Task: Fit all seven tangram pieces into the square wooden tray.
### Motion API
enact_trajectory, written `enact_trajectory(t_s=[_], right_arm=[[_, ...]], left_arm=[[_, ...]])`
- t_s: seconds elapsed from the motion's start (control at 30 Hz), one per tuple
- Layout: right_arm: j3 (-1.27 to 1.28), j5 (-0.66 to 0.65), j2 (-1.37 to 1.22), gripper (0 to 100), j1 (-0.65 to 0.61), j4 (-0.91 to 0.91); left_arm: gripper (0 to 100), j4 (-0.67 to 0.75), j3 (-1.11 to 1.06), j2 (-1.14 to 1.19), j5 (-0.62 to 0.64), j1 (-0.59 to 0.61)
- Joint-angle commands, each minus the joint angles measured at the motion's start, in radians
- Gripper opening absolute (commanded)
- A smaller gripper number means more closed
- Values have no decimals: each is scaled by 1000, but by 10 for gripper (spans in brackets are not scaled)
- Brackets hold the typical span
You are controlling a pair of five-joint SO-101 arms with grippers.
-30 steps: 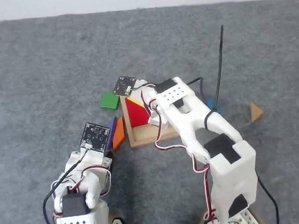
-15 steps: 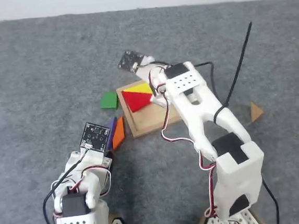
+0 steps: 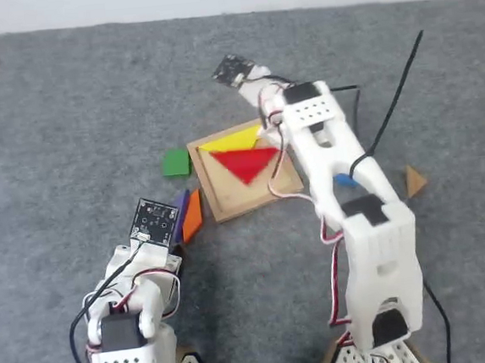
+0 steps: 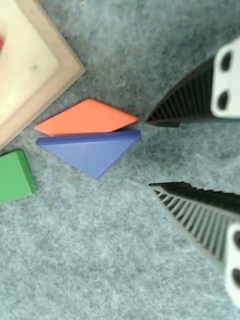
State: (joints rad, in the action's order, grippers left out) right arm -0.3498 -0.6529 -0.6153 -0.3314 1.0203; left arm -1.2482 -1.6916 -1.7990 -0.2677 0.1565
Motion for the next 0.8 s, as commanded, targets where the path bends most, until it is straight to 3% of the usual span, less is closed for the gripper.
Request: enact_trajectory(t_s=[0.0,0.2,0.4,0.67,0.77], right_arm=[[-137,14,-38,9,45,38],[-233,61,-51,9,41,145],[-74,87,105,10,-94,216],[666,152,513,9,-114,-278],[756,175,576,12,-87,-302]], left_arm=[[170,-8,8,-12,-8,5],[170,-8,8,-12,-8,5],[170,-8,8,-12,-8,5],[170,-8,8,-12,-8,5],[170,-8,8,-12,-8,5]])
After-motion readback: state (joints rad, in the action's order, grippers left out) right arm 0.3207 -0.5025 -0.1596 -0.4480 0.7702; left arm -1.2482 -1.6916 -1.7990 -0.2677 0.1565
